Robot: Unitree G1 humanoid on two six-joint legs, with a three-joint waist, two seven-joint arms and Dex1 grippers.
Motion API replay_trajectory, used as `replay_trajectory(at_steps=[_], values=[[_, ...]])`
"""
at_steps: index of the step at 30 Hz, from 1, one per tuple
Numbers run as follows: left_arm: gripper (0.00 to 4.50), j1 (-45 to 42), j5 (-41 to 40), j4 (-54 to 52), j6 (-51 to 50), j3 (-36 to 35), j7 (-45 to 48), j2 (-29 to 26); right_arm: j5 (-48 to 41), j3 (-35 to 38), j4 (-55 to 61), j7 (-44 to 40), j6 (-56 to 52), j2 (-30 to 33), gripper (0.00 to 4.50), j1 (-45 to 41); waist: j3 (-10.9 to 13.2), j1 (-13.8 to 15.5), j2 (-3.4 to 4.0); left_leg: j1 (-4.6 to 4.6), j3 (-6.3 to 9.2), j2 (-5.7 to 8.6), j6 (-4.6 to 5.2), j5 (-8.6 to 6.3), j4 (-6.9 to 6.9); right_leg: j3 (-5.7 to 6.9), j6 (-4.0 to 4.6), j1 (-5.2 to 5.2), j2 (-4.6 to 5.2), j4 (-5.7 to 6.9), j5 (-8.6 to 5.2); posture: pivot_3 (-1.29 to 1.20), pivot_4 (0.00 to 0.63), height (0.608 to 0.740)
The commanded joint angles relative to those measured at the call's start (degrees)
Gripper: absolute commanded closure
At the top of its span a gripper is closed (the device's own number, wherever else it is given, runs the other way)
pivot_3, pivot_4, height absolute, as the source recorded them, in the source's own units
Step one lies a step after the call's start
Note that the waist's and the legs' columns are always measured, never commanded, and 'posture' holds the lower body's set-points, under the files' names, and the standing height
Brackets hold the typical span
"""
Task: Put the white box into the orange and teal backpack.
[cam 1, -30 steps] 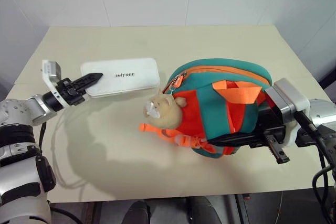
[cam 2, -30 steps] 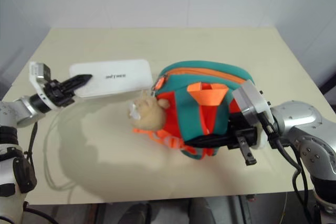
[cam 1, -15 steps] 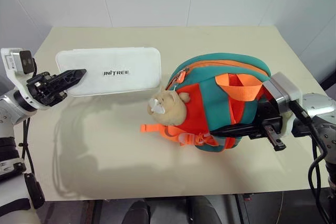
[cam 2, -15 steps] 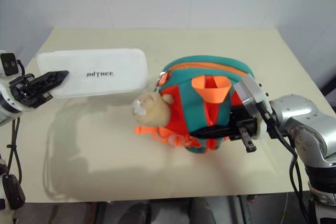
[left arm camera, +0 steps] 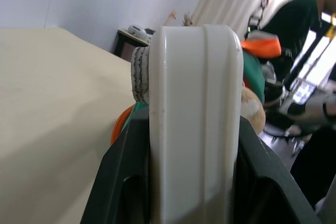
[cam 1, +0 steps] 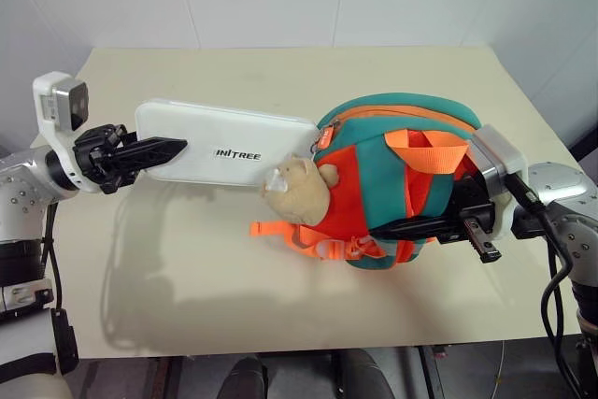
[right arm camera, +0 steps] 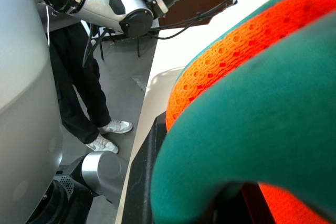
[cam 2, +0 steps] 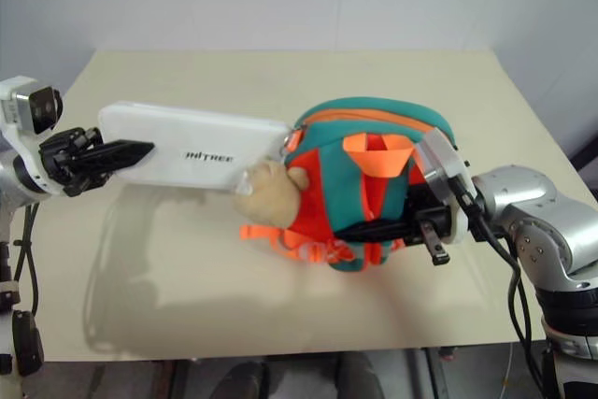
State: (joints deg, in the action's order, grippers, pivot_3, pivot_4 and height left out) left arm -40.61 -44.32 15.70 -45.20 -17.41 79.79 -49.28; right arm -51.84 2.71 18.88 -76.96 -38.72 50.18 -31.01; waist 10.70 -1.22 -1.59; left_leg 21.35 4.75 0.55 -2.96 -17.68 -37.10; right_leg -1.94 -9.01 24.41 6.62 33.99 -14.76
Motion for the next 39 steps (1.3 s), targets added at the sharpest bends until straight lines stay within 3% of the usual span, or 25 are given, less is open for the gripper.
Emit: replay_trajectory(at_steps=[1,10,20,31,39], values=[[3.16,-3.81,0.87,0.31,2.65,2.10,3.10,-0.33,-0.08,0.79,0.87,-0.51,0.74,-0.51,4.00,-1.04,0.00,0.15,0.00,0.00,-0.01,0.00,0.00,0.00,-0.01,0.00,0.00,0.00,0.00,0.01,0.00,0.00,0.150,0.740],[3.16,-9.29,4.20,-0.71,5.45,8.15,5.22,0.49,0.70,0.84,1.70,0.27,0.87,-1.40,4.00,-0.25,0.00,0.65,0.00,0.04,-0.08,-0.02,0.00,0.00,-0.02,0.00,0.00,0.02,-0.01,-0.03,0.00,0.00,0.150,0.740],[3.16,-12.96,9.64,-3.80,6.88,14.01,-1.19,4.19,1.11,0.71,2.23,0.98,0.89,-2.66,4.00,0.23,0.00,1.18,0.00,0.03,-0.11,-0.02,0.01,0.00,-0.12,0.00,-0.02,0.00,-0.02,0.04,0.01,0.00,0.150,0.740],[3.17,-15.59,9.43,-9.76,3.04,19.18,-9.94,16.10,2.43,-0.18,1.28,1.04,1.53,-4.71,4.00,-0.42,0.00,1.21,0.00,0.04,-0.10,0.00,0.01,0.00,-0.22,-0.02,-0.09,-0.08,-0.02,0.01,0.05,0.00,0.150,0.740],[3.17,-13.59,12.59,-8.09,5.33,22.16,-11.27,19.44,3.22,-0.31,0.85,1.00,1.78,-5.78,4.00,-0.64,0.00,0.55,0.00,0.01,-0.22,-0.08,0.00,0.00,-0.11,-0.07,-0.06,0.02,-0.07,0.00,0.03,0.00,0.150,0.740]])
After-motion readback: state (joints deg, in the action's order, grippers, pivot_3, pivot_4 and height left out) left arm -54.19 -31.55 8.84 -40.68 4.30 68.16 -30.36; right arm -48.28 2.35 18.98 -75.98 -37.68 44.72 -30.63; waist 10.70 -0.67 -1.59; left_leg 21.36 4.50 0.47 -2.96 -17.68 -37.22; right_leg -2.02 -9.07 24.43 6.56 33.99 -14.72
